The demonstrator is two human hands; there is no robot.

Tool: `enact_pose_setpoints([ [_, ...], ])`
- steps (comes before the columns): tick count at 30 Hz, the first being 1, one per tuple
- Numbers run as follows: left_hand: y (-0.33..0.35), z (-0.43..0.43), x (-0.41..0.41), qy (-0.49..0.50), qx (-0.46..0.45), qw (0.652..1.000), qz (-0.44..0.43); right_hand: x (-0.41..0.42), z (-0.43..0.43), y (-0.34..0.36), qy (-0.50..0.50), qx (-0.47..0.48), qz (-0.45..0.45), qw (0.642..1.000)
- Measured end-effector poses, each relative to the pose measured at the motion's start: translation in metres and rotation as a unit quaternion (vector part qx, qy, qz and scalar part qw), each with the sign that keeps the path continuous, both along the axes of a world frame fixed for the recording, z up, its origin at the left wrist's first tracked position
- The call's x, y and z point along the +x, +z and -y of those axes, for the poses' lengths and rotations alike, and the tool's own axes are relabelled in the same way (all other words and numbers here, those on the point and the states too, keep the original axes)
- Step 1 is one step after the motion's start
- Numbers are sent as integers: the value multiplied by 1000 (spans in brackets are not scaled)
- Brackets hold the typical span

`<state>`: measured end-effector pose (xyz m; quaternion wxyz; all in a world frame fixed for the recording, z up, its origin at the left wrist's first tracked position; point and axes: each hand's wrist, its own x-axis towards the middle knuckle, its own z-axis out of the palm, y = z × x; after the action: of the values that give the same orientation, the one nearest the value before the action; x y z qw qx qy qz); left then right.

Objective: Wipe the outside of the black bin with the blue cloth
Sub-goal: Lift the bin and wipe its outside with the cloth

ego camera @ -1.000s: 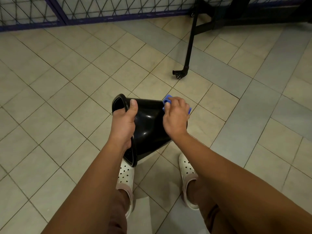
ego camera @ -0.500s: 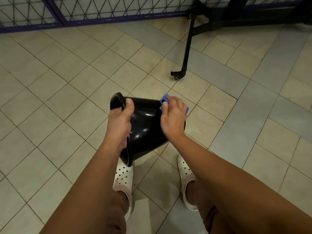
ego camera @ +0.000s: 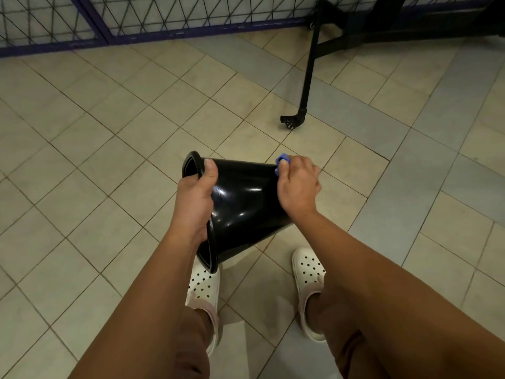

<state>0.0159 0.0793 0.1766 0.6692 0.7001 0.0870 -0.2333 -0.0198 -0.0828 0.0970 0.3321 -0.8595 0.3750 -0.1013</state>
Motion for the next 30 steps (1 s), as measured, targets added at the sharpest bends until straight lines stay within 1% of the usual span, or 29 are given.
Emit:
enact_pose_setpoints([
  [2, -1, 1, 3, 22, -9, 1000, -17, -4, -8, -3, -58, 26, 5, 998],
  [4, -3, 0, 5, 34, -17, 999, -32, -10, -22, -4, -50, 22, 20, 998],
  [7, -9, 0, 5, 32, -15, 998, -50, -18, -50, 2, 35, -19, 64, 997],
  [9, -12, 0, 6, 19, -26, 998, -59, -17, -60, 10, 115, -49, 105, 987],
  [11, -13, 0, 7, 9, -39, 997, -59, -10, -53, 16, 178, -58, 133, 973],
  [12, -12, -1, 7, 8, -40, 998, -52, -8, -44, 15, 187, -55, 135, 971],
  [13, -11, -2, 6, 6, -35, 999, -40, -5, -36, 14, 177, -50, 130, 974],
  [15, -11, -3, 3, 5, -23, 1000, -19, -3, -22, 5, 117, -28, 92, 988],
  [18, -11, -4, 1, 15, -15, 1000, -23, -8, -23, -6, 23, 7, 36, 999],
  [20, -11, -3, 2, 23, -6, 999, -27, -13, -38, -4, 11, 0, 37, 999],
  [21, -12, -3, 4, 33, -7, 999, -33, -15, -48, -2, 25, -10, 49, 998],
  [23, -14, -2, 7, 48, -18, 997, -55, -20, -69, 5, 91, -24, 95, 991],
  [25, -18, -3, 9, 47, -27, 996, -68, -20, -76, 12, 175, -28, 145, 973],
  [27, -19, -3, 8, 46, -37, 996, -72, -15, -65, 16, 256, -51, 159, 952],
  [28, -18, -3, 8, 44, -46, 996, -70, -12, -56, 16, 279, -65, 154, 946],
  [29, -18, -3, 9, 41, -53, 996, -65, -8, -48, 15, 280, -72, 146, 946],
  [30, -18, -3, 8, 40, -55, 996, -57, -5, -39, 12, 258, -72, 135, 954],
])
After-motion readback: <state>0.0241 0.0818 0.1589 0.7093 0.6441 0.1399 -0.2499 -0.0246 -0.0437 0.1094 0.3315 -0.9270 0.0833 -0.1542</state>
